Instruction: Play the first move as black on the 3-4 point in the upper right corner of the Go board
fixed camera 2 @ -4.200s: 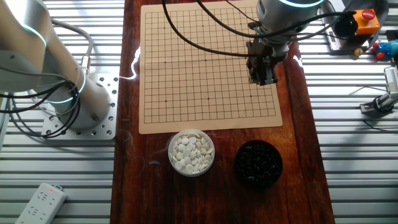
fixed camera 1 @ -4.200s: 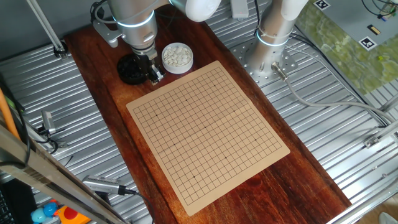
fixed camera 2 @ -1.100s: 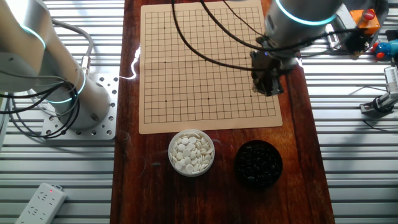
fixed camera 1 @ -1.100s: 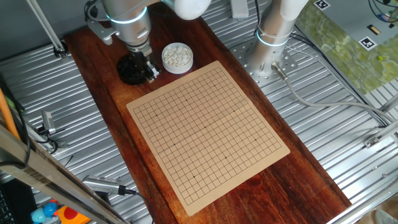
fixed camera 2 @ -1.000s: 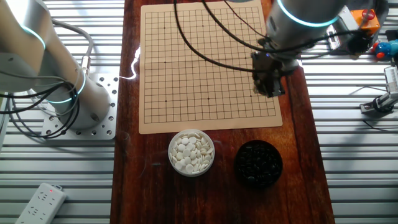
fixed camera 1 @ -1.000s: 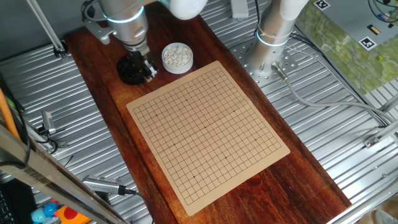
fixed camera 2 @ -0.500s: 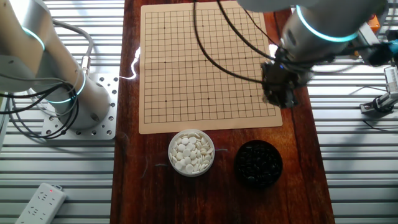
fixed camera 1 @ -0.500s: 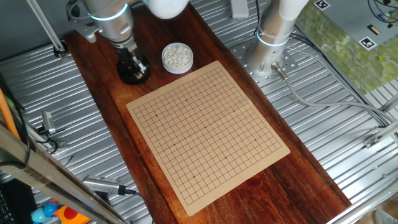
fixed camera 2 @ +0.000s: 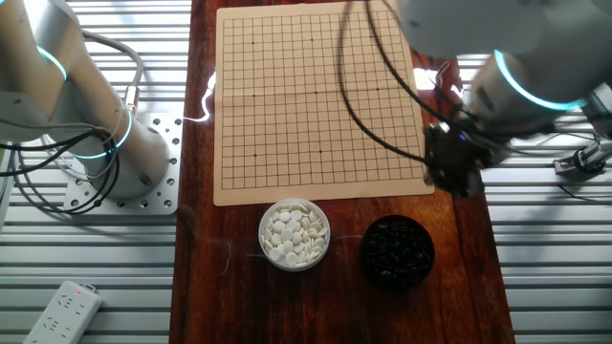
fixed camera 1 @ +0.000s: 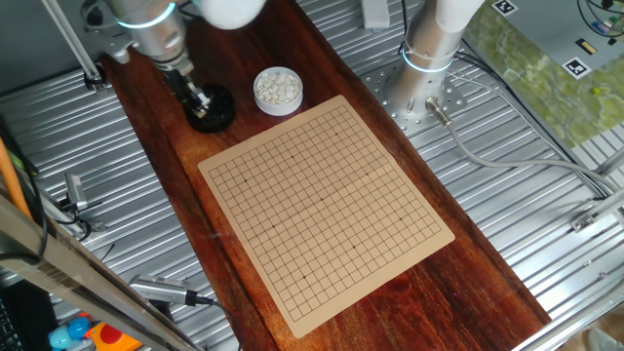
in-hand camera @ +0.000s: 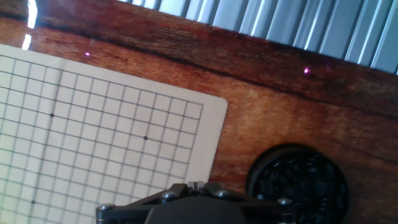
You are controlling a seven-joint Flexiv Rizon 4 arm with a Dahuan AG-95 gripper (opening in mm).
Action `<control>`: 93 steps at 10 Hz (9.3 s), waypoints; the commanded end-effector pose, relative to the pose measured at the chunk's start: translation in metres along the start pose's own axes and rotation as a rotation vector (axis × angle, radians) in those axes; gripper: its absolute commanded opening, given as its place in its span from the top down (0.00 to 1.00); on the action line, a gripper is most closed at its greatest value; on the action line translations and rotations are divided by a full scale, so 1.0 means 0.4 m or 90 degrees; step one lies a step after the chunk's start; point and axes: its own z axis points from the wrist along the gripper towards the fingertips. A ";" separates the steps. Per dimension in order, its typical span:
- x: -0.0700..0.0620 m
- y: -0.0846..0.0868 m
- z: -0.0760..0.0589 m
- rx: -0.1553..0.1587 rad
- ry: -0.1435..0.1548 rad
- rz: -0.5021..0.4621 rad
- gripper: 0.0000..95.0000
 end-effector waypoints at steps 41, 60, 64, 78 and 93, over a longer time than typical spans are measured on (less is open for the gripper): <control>0.111 -0.192 0.126 -0.010 -0.005 0.003 1.00; 0.074 -0.232 0.179 -0.061 0.051 -0.002 1.00; 0.106 -0.226 0.202 -0.079 0.063 -0.011 1.00; 0.133 -0.193 0.261 -0.100 0.054 -0.007 0.80; 0.155 -0.170 0.228 -0.079 0.049 0.011 1.00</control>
